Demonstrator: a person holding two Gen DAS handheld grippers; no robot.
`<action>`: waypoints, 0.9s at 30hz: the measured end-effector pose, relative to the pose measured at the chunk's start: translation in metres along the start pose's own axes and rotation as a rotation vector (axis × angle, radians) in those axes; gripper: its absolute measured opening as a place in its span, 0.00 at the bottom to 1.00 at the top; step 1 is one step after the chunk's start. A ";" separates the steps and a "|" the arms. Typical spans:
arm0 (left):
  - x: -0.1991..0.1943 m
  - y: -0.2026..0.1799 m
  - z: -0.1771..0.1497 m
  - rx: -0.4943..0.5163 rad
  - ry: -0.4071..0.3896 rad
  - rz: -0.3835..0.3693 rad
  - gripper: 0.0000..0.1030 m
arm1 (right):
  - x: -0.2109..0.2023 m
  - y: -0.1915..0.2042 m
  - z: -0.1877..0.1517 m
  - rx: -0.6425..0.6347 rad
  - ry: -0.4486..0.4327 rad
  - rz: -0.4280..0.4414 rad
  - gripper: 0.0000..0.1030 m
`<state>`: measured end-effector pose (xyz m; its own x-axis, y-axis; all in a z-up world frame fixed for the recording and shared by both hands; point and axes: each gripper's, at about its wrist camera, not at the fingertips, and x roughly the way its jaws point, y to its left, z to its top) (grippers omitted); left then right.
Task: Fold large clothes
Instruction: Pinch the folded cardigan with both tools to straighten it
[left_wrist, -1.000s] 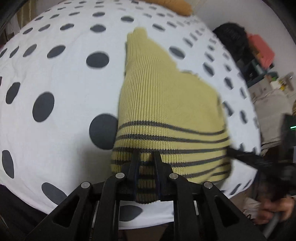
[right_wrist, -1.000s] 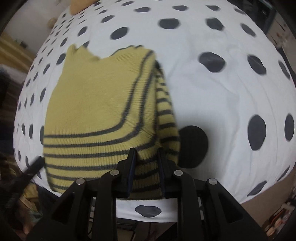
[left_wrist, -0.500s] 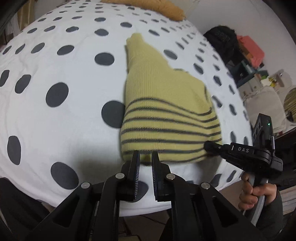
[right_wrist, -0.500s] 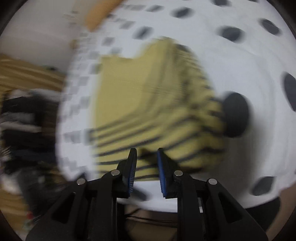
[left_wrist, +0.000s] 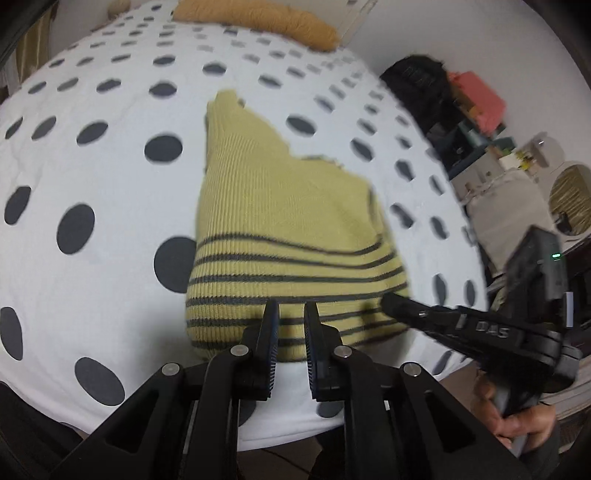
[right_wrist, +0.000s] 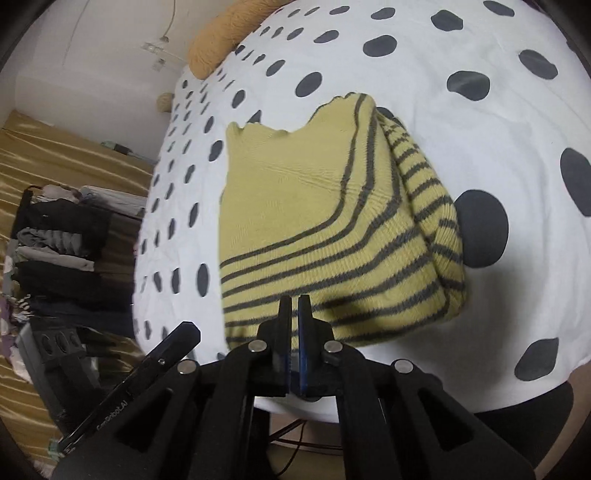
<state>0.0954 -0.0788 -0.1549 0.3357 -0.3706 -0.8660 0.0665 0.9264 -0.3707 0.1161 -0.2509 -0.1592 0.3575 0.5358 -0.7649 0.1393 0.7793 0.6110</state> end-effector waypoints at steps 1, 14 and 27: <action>0.018 0.006 -0.001 -0.008 0.041 0.045 0.11 | 0.006 -0.004 0.002 0.005 0.006 -0.026 0.03; -0.016 -0.013 0.005 0.067 -0.053 0.117 0.03 | 0.012 -0.009 -0.002 0.010 0.011 -0.118 0.03; 0.032 0.016 0.032 0.036 0.030 0.253 0.04 | 0.048 -0.010 0.016 0.014 0.041 -0.186 0.01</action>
<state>0.1371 -0.0733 -0.1780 0.3177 -0.1280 -0.9395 0.0175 0.9915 -0.1292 0.1466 -0.2383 -0.1985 0.2867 0.3958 -0.8724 0.2127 0.8616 0.4608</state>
